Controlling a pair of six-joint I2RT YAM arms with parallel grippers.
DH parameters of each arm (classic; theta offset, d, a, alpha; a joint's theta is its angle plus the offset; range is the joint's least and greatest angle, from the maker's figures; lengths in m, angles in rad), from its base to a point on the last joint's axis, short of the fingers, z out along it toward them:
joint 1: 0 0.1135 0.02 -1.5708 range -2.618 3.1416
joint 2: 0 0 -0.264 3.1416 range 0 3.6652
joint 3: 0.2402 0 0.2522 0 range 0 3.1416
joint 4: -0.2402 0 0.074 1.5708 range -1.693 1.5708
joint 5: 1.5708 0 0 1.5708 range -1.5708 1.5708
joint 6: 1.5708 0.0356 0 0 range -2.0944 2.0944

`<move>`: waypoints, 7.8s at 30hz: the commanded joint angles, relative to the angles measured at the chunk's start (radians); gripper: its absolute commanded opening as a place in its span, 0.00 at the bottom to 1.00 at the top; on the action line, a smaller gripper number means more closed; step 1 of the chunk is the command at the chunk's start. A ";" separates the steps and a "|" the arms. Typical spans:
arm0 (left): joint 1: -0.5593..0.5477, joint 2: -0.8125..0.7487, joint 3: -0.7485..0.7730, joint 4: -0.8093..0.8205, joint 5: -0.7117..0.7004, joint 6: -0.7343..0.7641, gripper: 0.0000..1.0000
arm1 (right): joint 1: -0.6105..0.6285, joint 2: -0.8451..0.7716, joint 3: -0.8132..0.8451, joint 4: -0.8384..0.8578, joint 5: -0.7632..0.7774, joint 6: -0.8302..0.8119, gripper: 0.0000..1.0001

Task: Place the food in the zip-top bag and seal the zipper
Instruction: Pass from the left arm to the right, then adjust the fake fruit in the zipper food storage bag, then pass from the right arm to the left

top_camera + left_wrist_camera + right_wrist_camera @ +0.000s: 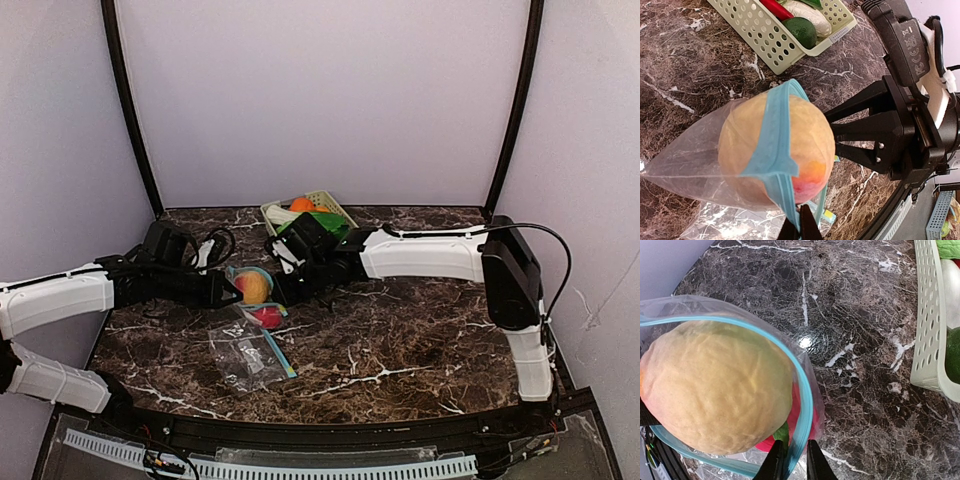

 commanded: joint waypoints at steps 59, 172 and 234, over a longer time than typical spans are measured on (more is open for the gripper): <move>-0.031 0.207 0.092 -0.047 -0.259 0.169 0.99 | 0.016 -0.165 -0.157 0.125 -0.178 -0.016 0.00; -0.029 0.190 0.195 -0.143 -0.266 0.142 0.99 | -0.065 -0.288 -0.404 0.271 -0.269 0.133 0.00; -0.011 0.341 0.396 -0.346 -0.136 0.421 0.01 | -0.187 -0.273 -0.225 0.115 -0.050 0.042 0.59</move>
